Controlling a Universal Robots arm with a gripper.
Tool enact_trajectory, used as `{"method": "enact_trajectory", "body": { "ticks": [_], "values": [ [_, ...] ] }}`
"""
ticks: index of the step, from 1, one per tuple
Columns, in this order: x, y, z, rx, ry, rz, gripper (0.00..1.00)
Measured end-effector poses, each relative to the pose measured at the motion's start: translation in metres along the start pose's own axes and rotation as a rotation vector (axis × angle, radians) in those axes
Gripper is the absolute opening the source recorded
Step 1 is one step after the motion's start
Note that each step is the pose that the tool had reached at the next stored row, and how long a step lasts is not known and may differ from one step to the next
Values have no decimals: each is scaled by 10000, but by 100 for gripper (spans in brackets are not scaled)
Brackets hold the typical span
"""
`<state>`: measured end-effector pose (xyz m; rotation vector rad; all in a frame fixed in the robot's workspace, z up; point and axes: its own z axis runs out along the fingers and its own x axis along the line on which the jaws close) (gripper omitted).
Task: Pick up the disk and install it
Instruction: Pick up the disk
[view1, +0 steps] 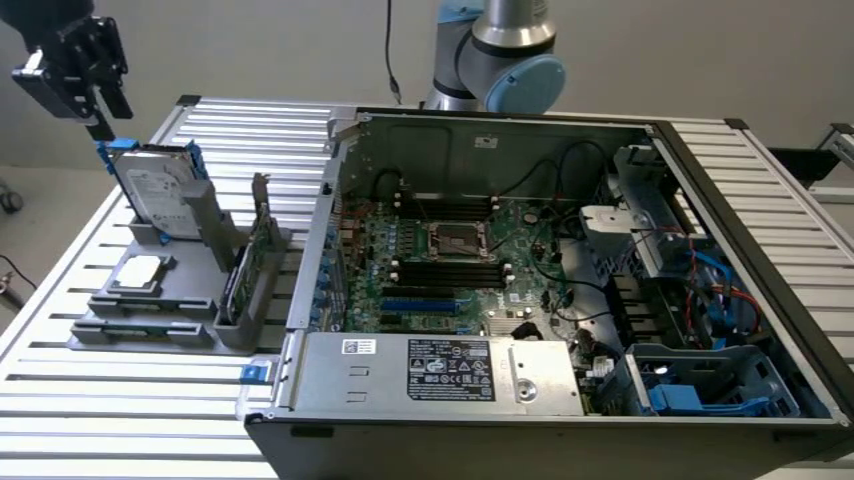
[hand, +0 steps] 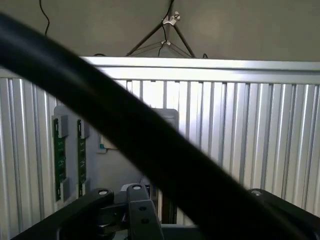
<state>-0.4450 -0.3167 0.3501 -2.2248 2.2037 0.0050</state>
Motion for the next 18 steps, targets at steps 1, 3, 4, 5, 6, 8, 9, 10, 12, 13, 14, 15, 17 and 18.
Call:
{"method": "enact_trajectory", "body": {
  "ticks": [1, 3, 4, 5, 6, 8, 9, 10, 12, 13, 14, 15, 17, 18],
  "values": [
    [0, 0, 14, -1, 0, 2, 47],
    [1, 0, 49, -2, 0, 6, 54],
    [1, 0, 67, -3, 0, 8, 54],
    [1, 0, 86, -4, 0, 8, 54],
    [1, 0, 104, -3, 0, 9, 54],
    [2, 1, 140, -6, 0, 8, 54],
    [2, 1, 158, -7, 1, 9, 54],
    [2, 1, 176, -6, 0, 9, 54],
    [2, 1, 213, -8, 0, 9, 54],
    [2, 1, 231, -9, 0, 9, 54],
    [3, 1, 249, -11, 0, 9, 54],
    [3, 1, 267, -11, 0, 9, 54],
    [3, 2, 304, -21, 0, 9, 54],
    [3, 2, 321, -27, 0, 11, 54]
  ]
}}
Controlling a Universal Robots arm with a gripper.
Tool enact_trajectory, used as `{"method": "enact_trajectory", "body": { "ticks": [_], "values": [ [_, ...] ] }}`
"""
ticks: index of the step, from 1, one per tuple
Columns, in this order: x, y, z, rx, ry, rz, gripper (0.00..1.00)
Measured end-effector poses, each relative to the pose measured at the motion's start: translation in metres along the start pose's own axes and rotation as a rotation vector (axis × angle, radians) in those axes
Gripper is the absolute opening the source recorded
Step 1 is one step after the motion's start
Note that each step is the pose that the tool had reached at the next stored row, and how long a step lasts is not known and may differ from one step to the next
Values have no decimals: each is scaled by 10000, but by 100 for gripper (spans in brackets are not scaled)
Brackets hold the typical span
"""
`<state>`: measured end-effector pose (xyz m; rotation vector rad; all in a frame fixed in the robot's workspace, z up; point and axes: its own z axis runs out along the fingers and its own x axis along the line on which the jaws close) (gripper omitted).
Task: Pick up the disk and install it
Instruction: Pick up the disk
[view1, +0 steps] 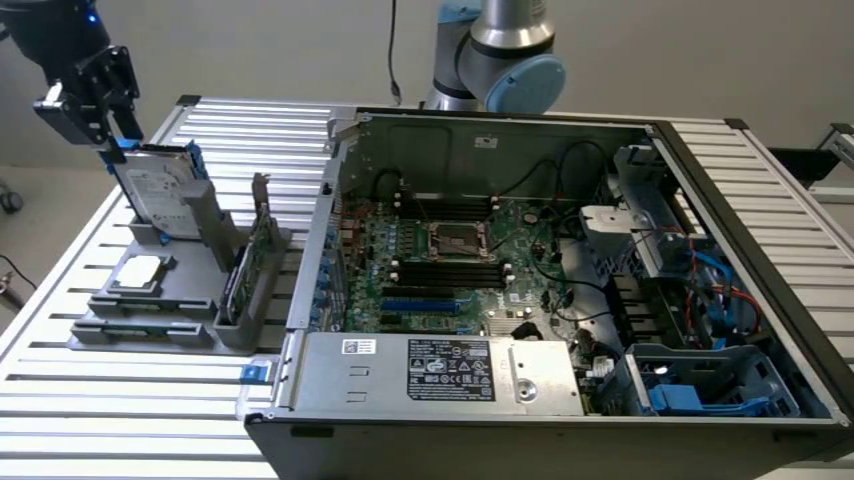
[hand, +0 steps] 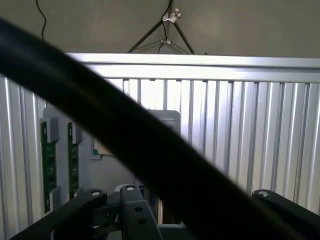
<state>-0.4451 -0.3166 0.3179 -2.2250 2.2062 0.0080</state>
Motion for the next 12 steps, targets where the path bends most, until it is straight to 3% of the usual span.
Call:
{"method": "enact_trajectory", "body": {
  "ticks": [7, 12],
  "values": [
    [1, 0, 98, -120, -1, 2, 54],
    [2, -2, 160, -133, -1, 2, 54]
  ]
}}
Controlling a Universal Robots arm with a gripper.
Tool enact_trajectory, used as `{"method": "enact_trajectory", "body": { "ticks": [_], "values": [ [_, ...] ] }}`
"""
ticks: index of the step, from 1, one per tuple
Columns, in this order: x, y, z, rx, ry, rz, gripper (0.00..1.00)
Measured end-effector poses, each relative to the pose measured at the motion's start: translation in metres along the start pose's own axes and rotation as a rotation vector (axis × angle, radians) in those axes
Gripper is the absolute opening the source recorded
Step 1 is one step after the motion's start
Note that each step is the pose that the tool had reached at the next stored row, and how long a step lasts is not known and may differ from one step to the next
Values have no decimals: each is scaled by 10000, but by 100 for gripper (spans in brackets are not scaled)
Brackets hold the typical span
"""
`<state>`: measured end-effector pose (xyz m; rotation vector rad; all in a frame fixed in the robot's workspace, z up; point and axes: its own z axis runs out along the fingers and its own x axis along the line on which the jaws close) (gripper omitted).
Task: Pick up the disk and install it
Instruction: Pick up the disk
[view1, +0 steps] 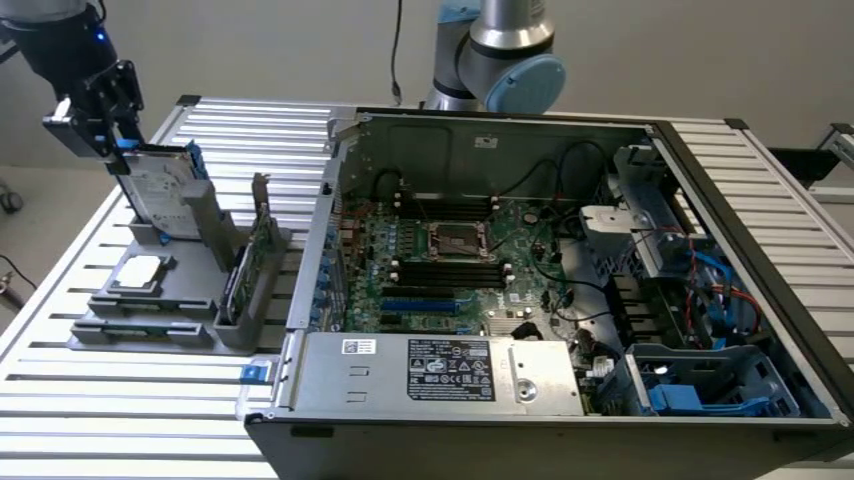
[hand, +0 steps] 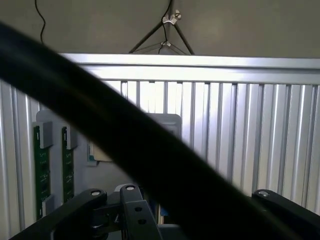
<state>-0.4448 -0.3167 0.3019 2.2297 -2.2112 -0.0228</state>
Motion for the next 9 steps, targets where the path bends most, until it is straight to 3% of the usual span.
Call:
{"method": "enact_trajectory", "body": {
  "ticks": [9],
  "values": [
    [1, -11, 64, -1, 0, 13, 54]
  ]
}}
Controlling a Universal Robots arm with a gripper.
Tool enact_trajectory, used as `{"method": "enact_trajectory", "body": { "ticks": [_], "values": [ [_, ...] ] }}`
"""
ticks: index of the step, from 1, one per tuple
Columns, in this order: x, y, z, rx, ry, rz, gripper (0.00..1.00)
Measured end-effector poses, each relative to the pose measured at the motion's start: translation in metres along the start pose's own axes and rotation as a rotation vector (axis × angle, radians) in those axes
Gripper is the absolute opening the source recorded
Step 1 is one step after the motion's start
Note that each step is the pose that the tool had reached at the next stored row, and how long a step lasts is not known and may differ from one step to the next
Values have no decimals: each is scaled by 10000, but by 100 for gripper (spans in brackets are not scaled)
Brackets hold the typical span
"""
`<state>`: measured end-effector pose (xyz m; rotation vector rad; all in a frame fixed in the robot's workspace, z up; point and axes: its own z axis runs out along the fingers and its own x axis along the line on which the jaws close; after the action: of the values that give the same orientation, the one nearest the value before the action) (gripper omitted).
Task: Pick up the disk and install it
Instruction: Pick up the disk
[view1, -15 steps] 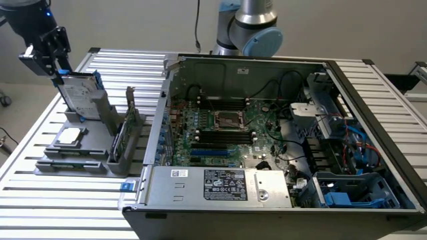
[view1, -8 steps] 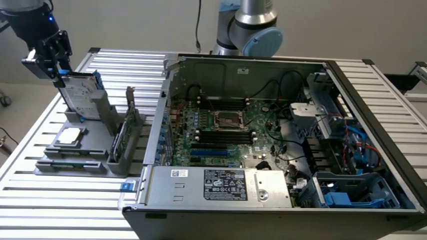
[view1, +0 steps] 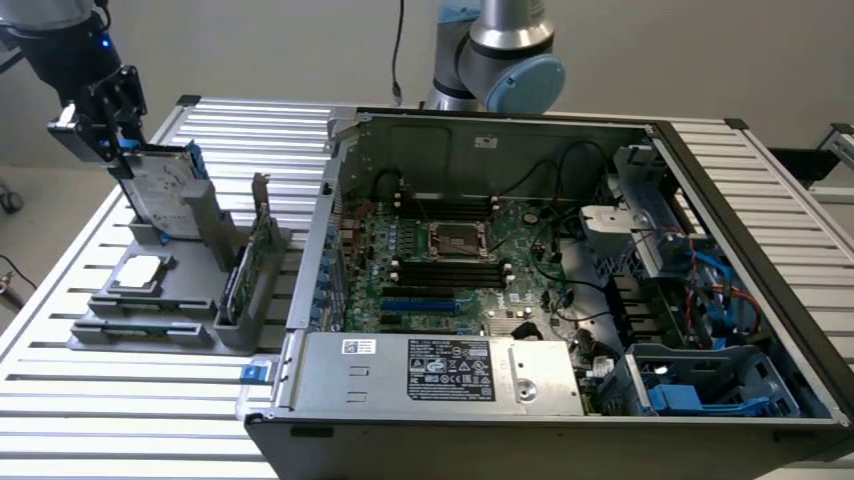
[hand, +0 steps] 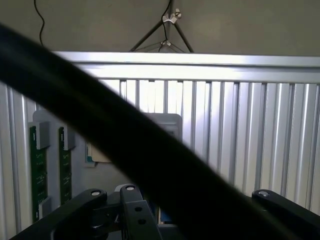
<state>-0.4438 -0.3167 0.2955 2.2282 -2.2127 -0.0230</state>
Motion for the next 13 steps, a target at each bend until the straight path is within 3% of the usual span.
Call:
{"method": "enact_trajectory", "body": {
  "ticks": [13],
  "values": [
    [0, 13, 15, 56, -1, 28, 52]
  ]
}}
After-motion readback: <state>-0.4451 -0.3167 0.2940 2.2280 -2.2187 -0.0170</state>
